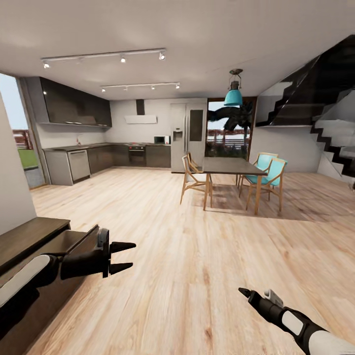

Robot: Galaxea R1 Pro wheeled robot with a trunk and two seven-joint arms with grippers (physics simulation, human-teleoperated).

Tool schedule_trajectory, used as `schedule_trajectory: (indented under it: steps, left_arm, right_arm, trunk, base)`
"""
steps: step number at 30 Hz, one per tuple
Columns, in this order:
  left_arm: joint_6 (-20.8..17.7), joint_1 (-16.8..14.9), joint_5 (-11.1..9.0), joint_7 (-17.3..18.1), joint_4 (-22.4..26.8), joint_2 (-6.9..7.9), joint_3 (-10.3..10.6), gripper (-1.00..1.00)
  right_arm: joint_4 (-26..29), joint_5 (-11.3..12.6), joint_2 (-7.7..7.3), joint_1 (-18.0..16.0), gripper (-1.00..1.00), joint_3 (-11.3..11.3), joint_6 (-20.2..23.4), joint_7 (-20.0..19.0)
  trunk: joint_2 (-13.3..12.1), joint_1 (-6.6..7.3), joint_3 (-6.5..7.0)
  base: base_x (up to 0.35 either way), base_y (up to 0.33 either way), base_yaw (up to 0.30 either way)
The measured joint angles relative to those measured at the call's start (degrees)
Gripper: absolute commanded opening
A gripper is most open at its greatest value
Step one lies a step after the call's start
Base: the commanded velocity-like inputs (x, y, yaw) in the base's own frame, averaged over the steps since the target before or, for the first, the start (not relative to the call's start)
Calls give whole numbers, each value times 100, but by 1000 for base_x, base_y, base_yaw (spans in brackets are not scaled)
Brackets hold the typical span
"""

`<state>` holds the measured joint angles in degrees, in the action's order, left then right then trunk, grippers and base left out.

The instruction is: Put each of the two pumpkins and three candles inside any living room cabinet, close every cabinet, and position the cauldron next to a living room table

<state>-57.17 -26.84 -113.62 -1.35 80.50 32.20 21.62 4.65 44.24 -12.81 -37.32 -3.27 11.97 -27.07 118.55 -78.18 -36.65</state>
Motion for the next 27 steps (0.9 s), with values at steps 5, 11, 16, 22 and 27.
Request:
schedule_trajectory:
  steps: [5,11,16,22,27]
  left_arm:
    - [0,0,1,0,0,0,5,100]
    - [0,0,1,0,0,0,8,100]
    - [0,0,1,0,0,0,9,100]
    - [0,0,2,-1,0,-5,9,100]
    - [0,1,2,-1,1,-7,8,100]
  right_arm:
    - [-1,0,0,0,100,0,-12,0]
    - [-1,0,0,0,100,1,-7,-2]
    - [4,2,0,0,100,5,30,-36]
    - [12,53,10,0,100,38,183,31]
    - [16,50,3,0,100,46,356,34]
  trunk:
    - [0,0,26]
    - [0,0,57]
    - [0,-1,81]
    - [0,-1,71]
    - [0,-1,31]
  base:
    - [-1,0,-258]
    - [0,0,-257]
    - [-41,0,-265]
    - [-68,0,-215]
    - [-73,0,-66]
